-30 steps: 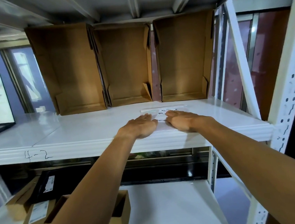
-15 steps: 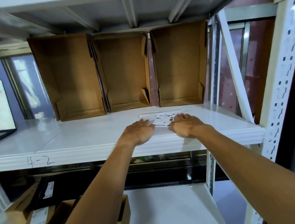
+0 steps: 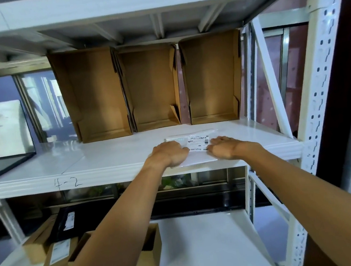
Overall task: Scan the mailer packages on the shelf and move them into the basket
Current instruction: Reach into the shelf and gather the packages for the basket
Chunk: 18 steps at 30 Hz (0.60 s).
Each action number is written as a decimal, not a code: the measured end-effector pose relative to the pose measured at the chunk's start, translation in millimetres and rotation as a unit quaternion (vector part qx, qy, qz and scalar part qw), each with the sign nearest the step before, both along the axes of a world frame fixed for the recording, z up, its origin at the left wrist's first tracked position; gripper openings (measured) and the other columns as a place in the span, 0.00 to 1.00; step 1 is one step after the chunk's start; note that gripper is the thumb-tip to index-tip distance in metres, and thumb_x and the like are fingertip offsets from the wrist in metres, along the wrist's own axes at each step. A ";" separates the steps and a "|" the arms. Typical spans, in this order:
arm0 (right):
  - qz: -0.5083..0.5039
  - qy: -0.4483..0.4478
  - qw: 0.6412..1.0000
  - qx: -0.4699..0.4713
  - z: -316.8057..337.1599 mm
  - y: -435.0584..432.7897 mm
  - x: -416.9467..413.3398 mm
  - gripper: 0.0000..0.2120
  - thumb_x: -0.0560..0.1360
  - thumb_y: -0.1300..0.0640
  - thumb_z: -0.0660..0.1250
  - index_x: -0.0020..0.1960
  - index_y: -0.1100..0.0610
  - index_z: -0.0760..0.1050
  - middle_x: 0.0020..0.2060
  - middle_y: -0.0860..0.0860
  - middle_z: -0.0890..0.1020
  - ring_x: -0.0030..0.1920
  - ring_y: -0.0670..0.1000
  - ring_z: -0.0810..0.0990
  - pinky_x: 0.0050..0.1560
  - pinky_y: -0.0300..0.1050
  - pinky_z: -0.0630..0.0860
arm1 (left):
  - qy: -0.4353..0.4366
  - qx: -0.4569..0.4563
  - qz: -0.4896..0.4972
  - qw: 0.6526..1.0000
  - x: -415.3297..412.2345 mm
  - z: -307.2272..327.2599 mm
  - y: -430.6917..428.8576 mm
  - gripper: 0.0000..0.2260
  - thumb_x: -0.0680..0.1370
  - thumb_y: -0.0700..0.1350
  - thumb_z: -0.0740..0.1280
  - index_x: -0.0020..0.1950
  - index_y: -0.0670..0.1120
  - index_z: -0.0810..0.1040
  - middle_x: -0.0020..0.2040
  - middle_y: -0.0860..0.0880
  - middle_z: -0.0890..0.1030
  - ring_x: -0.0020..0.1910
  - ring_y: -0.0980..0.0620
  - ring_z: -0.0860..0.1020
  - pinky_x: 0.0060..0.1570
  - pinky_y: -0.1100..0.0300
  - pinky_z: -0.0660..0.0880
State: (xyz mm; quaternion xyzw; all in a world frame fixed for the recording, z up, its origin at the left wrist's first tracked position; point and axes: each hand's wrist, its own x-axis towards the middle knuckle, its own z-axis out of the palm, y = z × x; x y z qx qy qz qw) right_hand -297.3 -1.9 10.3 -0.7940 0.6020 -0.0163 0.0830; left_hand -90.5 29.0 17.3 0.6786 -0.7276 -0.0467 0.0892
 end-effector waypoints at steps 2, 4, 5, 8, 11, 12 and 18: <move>0.006 0.012 1.000 -0.002 1.6 12.8 -2.1 0.41 0.73 0.30 0.45 0.80 0.50 0.55 0.81 0.52 0.52 0.80 0.56 0.49 0.78 0.59 0.50 | 0.057 -0.050 0.008 0.997 2.5 0.9 9.7 0.20 0.80 0.54 0.56 0.57 0.41 0.79 0.58 0.41 0.80 0.47 0.47 0.75 0.48 0.52 0.71; 0.022 0.017 1.000 -0.010 1.2 22.3 -5.6 0.33 0.81 0.36 0.45 0.81 0.51 0.55 0.81 0.52 0.50 0.80 0.56 0.47 0.79 0.57 0.47 | 0.118 -0.132 0.060 0.982 6.4 1.8 22.9 0.17 0.80 0.52 0.61 0.58 0.41 0.77 0.55 0.42 0.80 0.51 0.44 0.76 0.50 0.51 0.73; 0.032 0.027 0.999 -0.015 -0.1 24.5 -8.3 0.34 0.80 0.35 0.43 0.80 0.51 0.55 0.81 0.52 0.50 0.80 0.56 0.46 0.79 0.57 0.46 | 0.135 -0.166 0.094 0.972 8.2 1.3 31.6 0.16 0.80 0.53 0.62 0.58 0.41 0.76 0.54 0.43 0.80 0.52 0.42 0.77 0.51 0.50 0.74; 0.039 0.040 0.998 -0.029 -7.2 31.4 -12.7 0.44 0.72 0.29 0.40 0.80 0.52 0.57 0.81 0.52 0.50 0.80 0.55 0.46 0.79 0.60 0.49 | 0.163 -0.104 0.129 0.973 16.8 -5.8 53.5 0.21 0.80 0.60 0.59 0.51 0.42 0.79 0.45 0.45 0.84 0.44 0.44 0.83 0.50 0.53 0.78; 0.018 -0.001 0.999 -0.038 -9.1 49.5 -12.1 0.33 0.81 0.36 0.47 0.81 0.52 0.52 0.81 0.50 0.50 0.80 0.53 0.48 0.78 0.55 0.48 | 0.291 0.032 0.092 0.952 28.0 -20.0 65.9 0.27 0.79 0.66 0.58 0.47 0.43 0.80 0.37 0.46 0.85 0.34 0.47 0.85 0.46 0.55 0.80; 0.015 -0.018 0.999 -0.044 -8.8 55.4 -10.8 0.31 0.83 0.39 0.49 0.82 0.51 0.50 0.81 0.50 0.49 0.80 0.53 0.48 0.77 0.53 0.48 | 0.333 0.053 0.082 0.938 31.4 -24.5 66.8 0.25 0.79 0.66 0.59 0.49 0.44 0.79 0.40 0.45 0.85 0.36 0.48 0.84 0.46 0.55 0.79; 0.001 -0.107 0.990 -0.088 -29.6 72.9 -9.6 0.29 0.83 0.43 0.55 0.81 0.48 0.53 0.81 0.47 0.50 0.80 0.49 0.48 0.77 0.48 0.48 | 0.589 0.004 0.038 0.807 21.0 -43.9 72.0 0.10 0.82 0.47 0.66 0.58 0.43 0.81 0.52 0.49 0.82 0.42 0.52 0.77 0.45 0.58 0.70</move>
